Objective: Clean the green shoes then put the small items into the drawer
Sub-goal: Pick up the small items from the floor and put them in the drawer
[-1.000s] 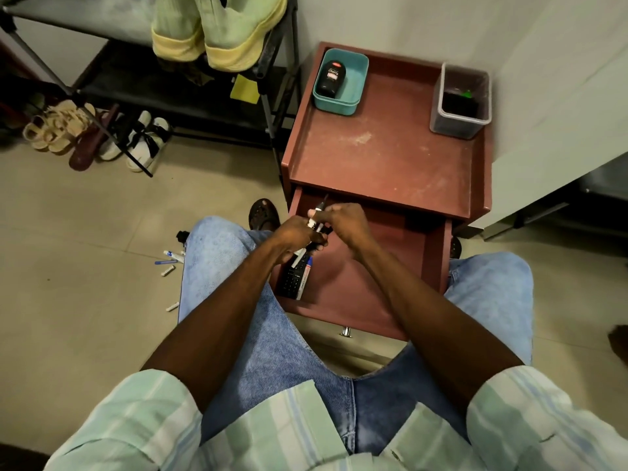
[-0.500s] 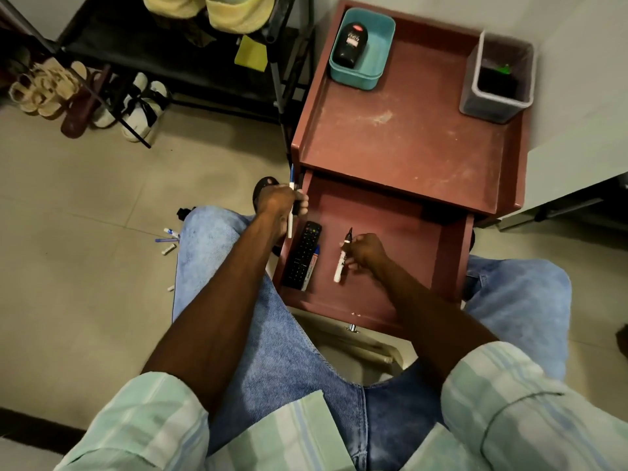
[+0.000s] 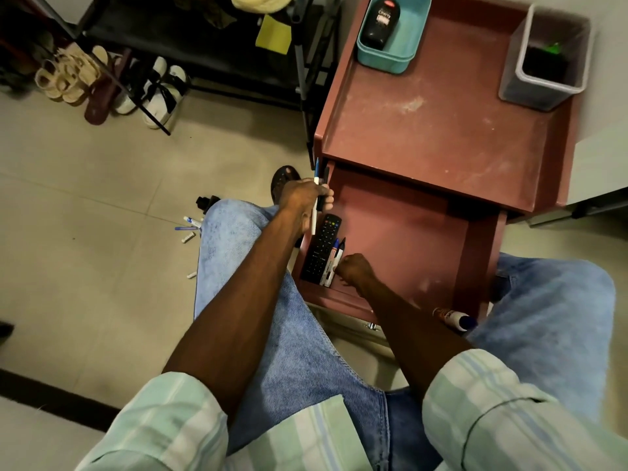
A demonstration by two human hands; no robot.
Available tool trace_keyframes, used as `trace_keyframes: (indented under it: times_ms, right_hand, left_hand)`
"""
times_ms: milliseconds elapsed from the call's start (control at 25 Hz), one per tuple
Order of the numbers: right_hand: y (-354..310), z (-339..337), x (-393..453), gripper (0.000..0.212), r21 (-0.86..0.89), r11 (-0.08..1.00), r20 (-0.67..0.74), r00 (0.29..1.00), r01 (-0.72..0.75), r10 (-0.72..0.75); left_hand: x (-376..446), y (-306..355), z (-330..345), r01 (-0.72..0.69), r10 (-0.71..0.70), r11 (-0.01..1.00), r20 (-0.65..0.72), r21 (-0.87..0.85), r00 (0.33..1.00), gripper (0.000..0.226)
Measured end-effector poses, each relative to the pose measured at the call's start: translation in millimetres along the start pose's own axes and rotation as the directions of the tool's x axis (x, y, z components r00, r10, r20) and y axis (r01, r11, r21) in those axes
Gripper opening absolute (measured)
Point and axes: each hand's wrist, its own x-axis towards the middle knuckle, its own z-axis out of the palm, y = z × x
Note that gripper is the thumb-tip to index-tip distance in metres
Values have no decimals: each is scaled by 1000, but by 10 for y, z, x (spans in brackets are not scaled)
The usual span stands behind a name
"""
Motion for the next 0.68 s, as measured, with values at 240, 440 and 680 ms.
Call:
trace_keyframes:
  times_ms: [240,440,680]
  right_hand:
    - [-143,-263,-203,11,147,989,-81,997,10,2]
    - [-554,-815,-596,8,664,737,-79,992,129,-103]
    - [-623,-1023,-770,6,689,703,-31,976,176,-214]
  left_hand:
    - [-156,-9,32,105,-115,990,99,98,988,21]
    - [-231,-89,59,203,-225,962,106,184,969,11]
    - [-352,-158,165,117,-176,931,144,345,974,11]
